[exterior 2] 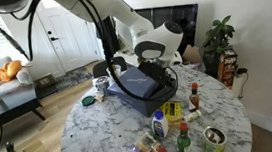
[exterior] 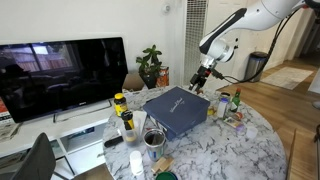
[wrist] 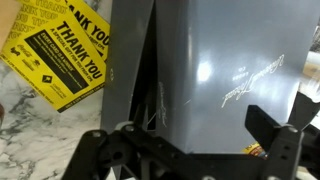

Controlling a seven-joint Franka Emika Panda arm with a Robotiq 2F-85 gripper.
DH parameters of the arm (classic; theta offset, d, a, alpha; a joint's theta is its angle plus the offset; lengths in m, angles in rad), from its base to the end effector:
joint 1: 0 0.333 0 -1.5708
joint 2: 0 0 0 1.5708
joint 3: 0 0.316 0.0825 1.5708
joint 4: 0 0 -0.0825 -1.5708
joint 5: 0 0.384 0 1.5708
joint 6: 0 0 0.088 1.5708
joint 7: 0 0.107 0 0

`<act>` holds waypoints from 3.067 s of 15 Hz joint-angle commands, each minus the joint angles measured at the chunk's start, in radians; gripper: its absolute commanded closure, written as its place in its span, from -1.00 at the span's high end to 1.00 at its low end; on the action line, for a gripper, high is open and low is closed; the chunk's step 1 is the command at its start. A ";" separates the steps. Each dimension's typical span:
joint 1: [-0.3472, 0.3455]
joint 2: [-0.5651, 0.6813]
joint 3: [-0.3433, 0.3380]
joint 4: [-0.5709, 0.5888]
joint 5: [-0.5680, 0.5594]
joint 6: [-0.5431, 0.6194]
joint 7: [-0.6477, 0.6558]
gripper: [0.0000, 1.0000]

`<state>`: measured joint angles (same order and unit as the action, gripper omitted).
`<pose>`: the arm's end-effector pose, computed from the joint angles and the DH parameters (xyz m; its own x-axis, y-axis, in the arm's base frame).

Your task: Remove the lid from the gray shoe box and place it on the table

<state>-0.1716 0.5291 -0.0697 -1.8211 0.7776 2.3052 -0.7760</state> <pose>0.6344 -0.1381 0.2465 0.9752 -0.0542 0.2148 0.0504 -0.8898 -0.4536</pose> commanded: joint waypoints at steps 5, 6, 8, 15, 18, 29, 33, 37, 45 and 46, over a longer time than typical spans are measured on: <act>-0.086 0.164 0.075 0.189 -0.031 -0.112 0.026 1.00; -0.092 0.174 0.077 0.201 -0.032 -0.128 0.027 1.00; -0.099 0.184 0.076 0.228 -0.037 -0.156 0.039 1.00; -0.106 0.201 0.073 0.268 -0.058 -0.232 0.052 1.00; -0.109 0.218 0.081 0.269 -0.054 -0.247 0.055 1.00; -0.144 0.239 0.086 0.301 -0.037 -0.352 0.104 -0.27; -0.180 0.223 0.086 0.304 -0.014 -0.459 0.108 -0.79; -0.204 0.162 0.078 0.263 -0.001 -0.578 0.086 -1.00; -0.158 -0.167 0.025 0.031 -0.015 -0.712 0.155 -0.98; -0.137 -0.223 0.013 -0.011 -0.035 -0.691 0.186 -0.98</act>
<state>-0.3613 0.4948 -0.0149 -1.6526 0.7679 1.5811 -0.6525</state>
